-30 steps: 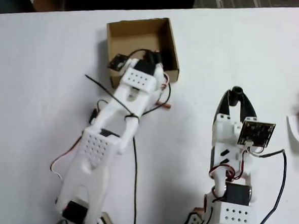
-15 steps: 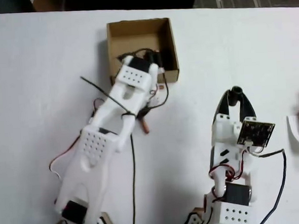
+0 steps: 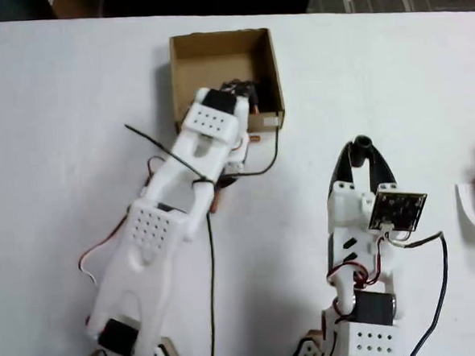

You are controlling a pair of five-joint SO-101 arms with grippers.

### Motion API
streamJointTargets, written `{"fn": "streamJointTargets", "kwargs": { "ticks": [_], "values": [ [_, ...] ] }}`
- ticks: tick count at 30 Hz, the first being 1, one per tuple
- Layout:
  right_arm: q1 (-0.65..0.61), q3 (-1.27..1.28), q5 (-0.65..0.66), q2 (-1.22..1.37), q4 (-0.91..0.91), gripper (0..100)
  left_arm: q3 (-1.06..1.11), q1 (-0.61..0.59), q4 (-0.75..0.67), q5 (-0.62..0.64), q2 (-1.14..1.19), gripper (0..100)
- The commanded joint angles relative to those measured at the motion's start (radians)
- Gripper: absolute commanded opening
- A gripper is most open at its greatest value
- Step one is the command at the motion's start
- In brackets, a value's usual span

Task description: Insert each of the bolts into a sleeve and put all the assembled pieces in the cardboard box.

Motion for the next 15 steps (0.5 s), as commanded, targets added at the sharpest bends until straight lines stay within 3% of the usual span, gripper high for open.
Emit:
{"fn": "streamJointTargets", "kwargs": {
  "ticks": [1, 5, 15],
  "values": [
    [-0.013, -0.011, -0.005, -0.024, -0.002, 2.1, -0.002, -0.026, 0.028, 0.11, 0.006, 12],
    [-0.008, -0.011, -0.003, -0.024, -0.001, 2.1, 0.002, -0.026, 0.028, 0.203, 0.009, 20],
    [-0.008, -0.011, -0.002, -0.024, -0.001, 2.1, -0.005, -0.026, 0.021, 0.23, -0.011, 16]
  ]
}}
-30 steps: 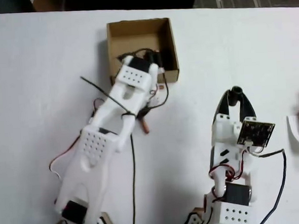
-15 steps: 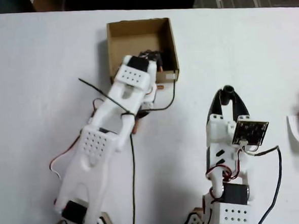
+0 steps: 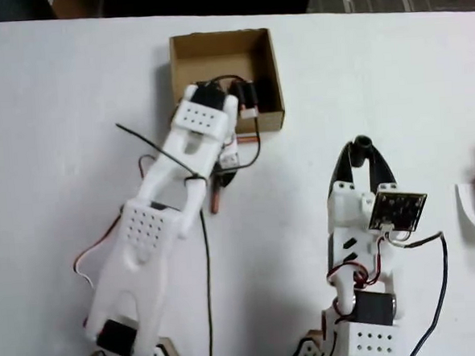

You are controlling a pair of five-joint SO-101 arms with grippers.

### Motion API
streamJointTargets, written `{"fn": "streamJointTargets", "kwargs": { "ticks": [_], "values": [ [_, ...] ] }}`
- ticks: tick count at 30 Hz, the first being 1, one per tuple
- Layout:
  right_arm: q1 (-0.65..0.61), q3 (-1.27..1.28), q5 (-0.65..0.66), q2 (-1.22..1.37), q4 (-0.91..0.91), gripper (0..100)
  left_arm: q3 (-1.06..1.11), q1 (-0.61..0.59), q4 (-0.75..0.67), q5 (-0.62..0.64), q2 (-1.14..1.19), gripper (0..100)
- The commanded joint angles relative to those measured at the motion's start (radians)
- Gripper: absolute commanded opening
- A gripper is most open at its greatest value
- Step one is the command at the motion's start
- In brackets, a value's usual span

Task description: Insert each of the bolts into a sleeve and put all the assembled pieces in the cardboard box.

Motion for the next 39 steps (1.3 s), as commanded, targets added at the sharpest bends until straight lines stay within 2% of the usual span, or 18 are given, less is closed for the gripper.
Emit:
{"fn": "streamJointTargets", "kwargs": {
  "ticks": [1, 5, 10, 14, 25, 29, 35, 39],
  "values": [
    [-0.008, -0.011, -0.002, -0.024, -0.001, 2.1, -0.015, 0.0, 0.0, 0.012, -0.014, 15],
    [-0.008, -0.011, -0.003, -0.024, -0.001, 2.1, -0.015, 0.0, -0.035, 0.009, -0.009, 15],
    [-0.008, -0.011, -0.003, -0.024, 0.001, 2.1, -0.013, -0.002, -0.063, -0.104, -0.008, 15],
    [-0.013, -0.005, -0.008, -0.024, 0.001, 2.1, -0.01, 0.002, -0.072, -0.146, -0.008, 15],
    [-0.038, 0.015, -0.009, -0.024, -0.001, 2.1, -0.004, 0.063, -0.098, -0.14, -0.006, 15],
    [-0.047, 0.015, -0.009, -0.024, -0.001, 2.1, -0.013, 0.051, -0.121, -0.141, 0.037, 15],
    [-0.045, 0.015, -0.009, -0.024, -0.004, 2.1, -0.059, 0.048, -0.06, -0.143, 0.078, 15],
    [-0.048, 0.015, -0.009, -0.024, 0.001, 2.1, -0.068, 0.04, -0.052, -0.143, 0.078, 2]
  ]
}}
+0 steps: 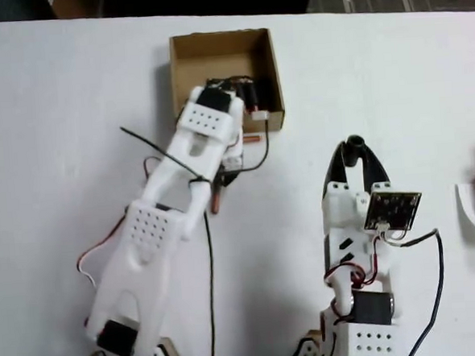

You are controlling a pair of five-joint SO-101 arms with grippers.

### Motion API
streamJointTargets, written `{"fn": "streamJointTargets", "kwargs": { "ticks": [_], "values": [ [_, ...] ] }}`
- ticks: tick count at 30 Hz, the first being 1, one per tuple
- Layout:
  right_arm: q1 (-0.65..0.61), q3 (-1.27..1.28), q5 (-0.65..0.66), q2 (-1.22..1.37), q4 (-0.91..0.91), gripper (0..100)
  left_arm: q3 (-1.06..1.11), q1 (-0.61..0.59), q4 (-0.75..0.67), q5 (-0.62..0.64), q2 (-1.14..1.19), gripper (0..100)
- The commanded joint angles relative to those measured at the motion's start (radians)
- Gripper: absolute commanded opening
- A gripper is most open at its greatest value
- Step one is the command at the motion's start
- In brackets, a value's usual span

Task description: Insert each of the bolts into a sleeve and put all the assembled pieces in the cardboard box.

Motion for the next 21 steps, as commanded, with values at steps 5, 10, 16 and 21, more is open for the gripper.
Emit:
{"fn": "streamJointTargets", "kwargs": {
  "ticks": [5, 10, 16, 21],
  "values": [
    [-0.01, 0.009, -0.009, -0.024, 0.002, 2.1, -0.022, 0.017, 0.015, -0.005, 0.018, 3],
    [-0.004, 0.009, -0.006, -0.024, -0.001, 2.2, -0.085, 0.018, 0.034, -0.008, 0.005, 2],
    [-0.05, 0.009, -0.009, -0.022, 0.001, 2.2, -0.387, 0.021, 0.057, -0.003, -0.046, 2],
    [-0.102, 0.009, -0.009, -0.022, 0.001, 2.1, -0.616, 0.041, 0.057, -0.003, -0.141, 2]
  ]
}}
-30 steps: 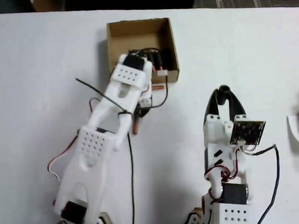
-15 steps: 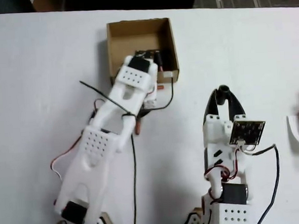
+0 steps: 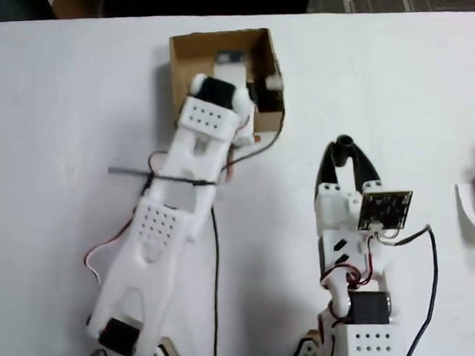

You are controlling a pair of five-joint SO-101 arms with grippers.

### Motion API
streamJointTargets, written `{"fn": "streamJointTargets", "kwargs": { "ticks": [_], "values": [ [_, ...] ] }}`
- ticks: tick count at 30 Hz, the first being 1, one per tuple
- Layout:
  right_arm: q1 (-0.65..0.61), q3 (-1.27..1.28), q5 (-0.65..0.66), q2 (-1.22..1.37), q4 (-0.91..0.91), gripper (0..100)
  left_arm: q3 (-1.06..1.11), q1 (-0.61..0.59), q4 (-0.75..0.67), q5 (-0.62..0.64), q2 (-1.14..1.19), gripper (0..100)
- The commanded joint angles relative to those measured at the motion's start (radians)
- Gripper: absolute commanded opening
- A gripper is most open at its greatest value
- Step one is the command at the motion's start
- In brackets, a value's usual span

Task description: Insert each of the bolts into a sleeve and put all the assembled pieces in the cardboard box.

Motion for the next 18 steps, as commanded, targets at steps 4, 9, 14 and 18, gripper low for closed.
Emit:
{"fn": "streamJointTargets", "kwargs": {
  "ticks": [4, 9, 14, 18],
  "values": [
    [-0.071, 0.009, -0.009, -0.021, 0.001, 2.1, -0.229, 0.021, 0.014, -0.005, -0.19, 2],
    [-0.114, 0.009, -0.009, -0.013, 0.004, 2.0, -0.225, 0.044, 0.015, 0.014, -0.341, 2],
    [-0.134, -0.023, -0.021, 0.065, 0.002, 2.0, -0.223, 0.08, 0.015, 0.021, -0.397, 2],
    [-0.131, -0.137, -0.117, 0.174, 0.004, 2.0, -0.223, 0.084, 0.015, 0.109, -0.44, 2]
  ]
}}
